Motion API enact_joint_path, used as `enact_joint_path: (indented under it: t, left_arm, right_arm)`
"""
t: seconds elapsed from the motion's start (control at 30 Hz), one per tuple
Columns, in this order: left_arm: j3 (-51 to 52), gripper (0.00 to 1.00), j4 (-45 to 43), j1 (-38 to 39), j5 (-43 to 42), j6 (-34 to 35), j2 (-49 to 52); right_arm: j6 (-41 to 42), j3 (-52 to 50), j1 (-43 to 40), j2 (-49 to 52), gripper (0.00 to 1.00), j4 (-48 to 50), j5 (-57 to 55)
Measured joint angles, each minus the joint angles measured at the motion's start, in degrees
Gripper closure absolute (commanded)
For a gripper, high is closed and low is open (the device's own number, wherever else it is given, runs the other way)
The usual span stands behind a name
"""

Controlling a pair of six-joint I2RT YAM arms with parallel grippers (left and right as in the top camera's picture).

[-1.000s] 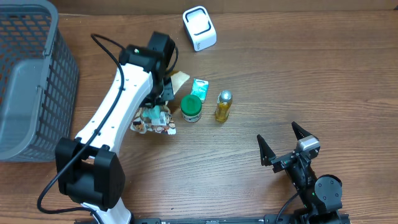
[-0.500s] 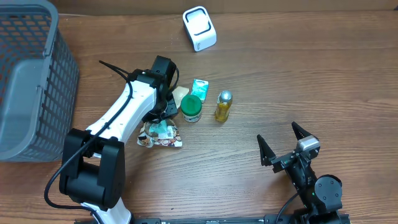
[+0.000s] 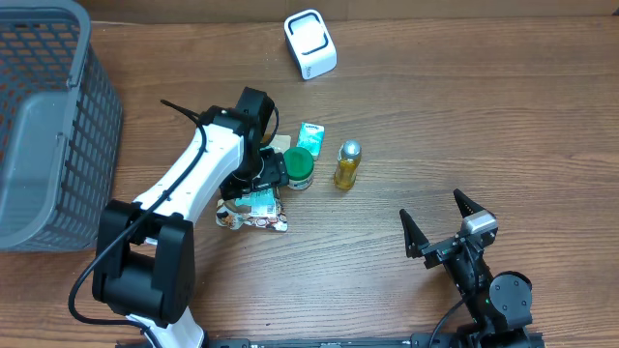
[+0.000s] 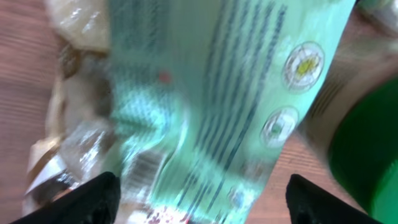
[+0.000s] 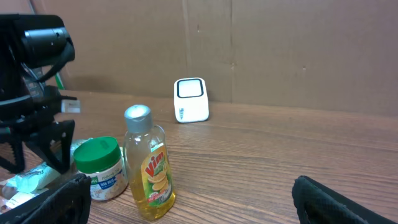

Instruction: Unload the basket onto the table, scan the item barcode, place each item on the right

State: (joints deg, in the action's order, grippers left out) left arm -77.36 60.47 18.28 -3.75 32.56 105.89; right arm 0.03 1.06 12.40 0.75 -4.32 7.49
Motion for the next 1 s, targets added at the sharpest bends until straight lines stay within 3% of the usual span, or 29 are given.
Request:
enact_joint_path:
  t: [0.17,0.27,0.37,0.63,1.0]
  left_arm:
    - [-9.3,0.08,5.0,-1.8,2.5,-3.1,0.0]
    - [-14.3,0.0,5.3,-4.0,3.7,-5.5,0.0]
    - [-16.9,0.0,4.4,-6.8,5.6,-7.3,0.0]
    - [-17.4,0.0,4.2,-12.9,8.9,-8.8,0.0]
    - [-17.4,0.0,4.2,-13.4,9.4,-8.8,0.0]
  right_arm:
    - [0.0,0.0,0.0,0.0,0.0,0.0,0.0]
    - [0.0,0.0,0.0,0.0,0.0,0.0,0.0]
    - [0.0,0.0,0.0,0.0,0.0,0.0,0.0]
    - [0.0,0.0,0.0,0.0,0.0,0.0,0.0]
    - [0.0,0.0,0.0,0.0,0.0,0.0,0.0]
